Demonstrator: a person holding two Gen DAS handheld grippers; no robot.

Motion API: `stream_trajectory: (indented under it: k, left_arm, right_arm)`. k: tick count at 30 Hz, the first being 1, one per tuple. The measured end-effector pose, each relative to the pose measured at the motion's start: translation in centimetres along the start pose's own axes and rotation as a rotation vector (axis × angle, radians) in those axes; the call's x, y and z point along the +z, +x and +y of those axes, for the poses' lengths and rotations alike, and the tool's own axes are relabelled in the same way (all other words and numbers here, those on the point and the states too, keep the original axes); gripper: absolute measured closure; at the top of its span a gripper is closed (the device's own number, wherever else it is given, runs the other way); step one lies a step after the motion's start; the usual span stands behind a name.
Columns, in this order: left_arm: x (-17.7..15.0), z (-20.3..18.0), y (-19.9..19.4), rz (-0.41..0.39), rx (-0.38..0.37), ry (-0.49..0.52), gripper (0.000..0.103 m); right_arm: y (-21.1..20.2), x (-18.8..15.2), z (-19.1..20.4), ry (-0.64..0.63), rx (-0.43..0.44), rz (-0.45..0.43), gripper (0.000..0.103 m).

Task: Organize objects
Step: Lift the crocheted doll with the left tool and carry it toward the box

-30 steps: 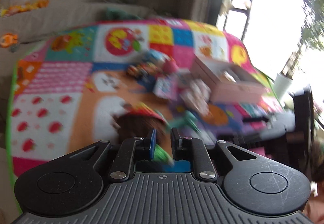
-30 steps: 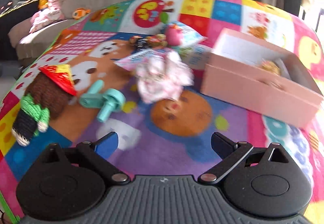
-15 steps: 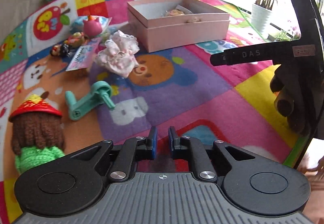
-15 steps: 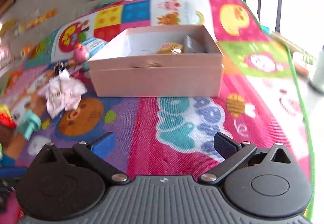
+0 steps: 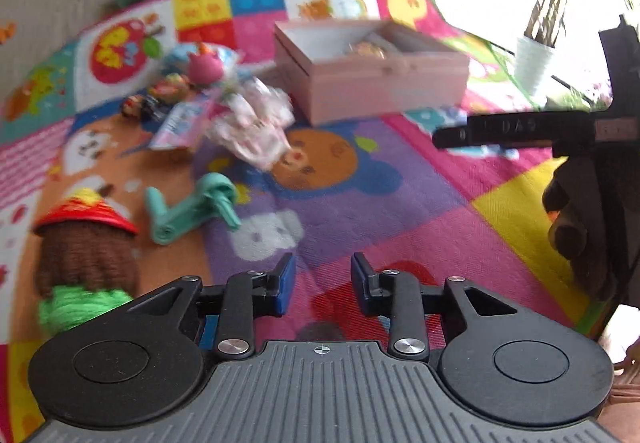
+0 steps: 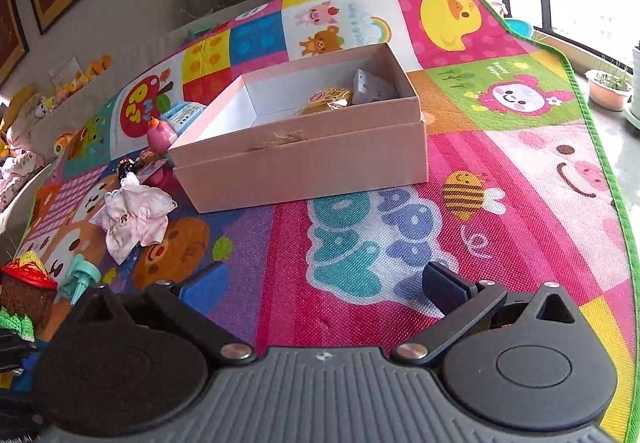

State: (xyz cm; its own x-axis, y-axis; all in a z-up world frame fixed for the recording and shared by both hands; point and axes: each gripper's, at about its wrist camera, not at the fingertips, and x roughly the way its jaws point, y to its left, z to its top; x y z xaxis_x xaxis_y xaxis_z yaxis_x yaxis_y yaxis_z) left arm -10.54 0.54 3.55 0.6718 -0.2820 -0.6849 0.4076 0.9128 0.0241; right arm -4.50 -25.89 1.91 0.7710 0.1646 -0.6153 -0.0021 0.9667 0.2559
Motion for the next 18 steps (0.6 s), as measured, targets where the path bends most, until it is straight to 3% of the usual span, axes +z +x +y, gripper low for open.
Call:
stream_trajectory:
  k: [2,4,6,8,10,14,18]
  left_arm:
    - [-0.3,1.2,-2.8,-0.096,0.067,-0.024,0.066]
    - [-0.5,2.8,-4.5,-0.156,0.191,-0.070,0.065]
    - [-0.6,4.9,-5.0,-0.176,0.300,-0.131,0.066]
    - [-0.7,6.9,-4.3,-0.141,0.370,-0.183,0.067]
    - [-0.8,8.1,-3.0,-0.096,0.375,-0.195,0.064]
    - [-1.0,8.7,-1.4,-0.099,0.367,-0.175,0.042]
    - [-1.2,9.9,0.3,-0.057,0.353,-0.236,0.037]
  right_arm:
    - [0.0,0.0,0.0,0.002,0.001,-0.003,0.000]
    - [0.0,0.0,0.0,0.002,0.001,-0.002,0.000]
    - [0.1,-0.1,0.1,-0.003,-0.001,-0.001,0.000]
    - [0.0,-0.1,0.2,-0.012,-0.001,0.000,0.000]
    - [0.0,-0.1,0.3,-0.017,-0.003,-0.001,0.000]
    - [0.1,-0.1,0.4,-0.020,-0.008,0.005,0.000]
    - [0.3,-0.2,0.8,-0.041,-0.014,0.013,0.000]
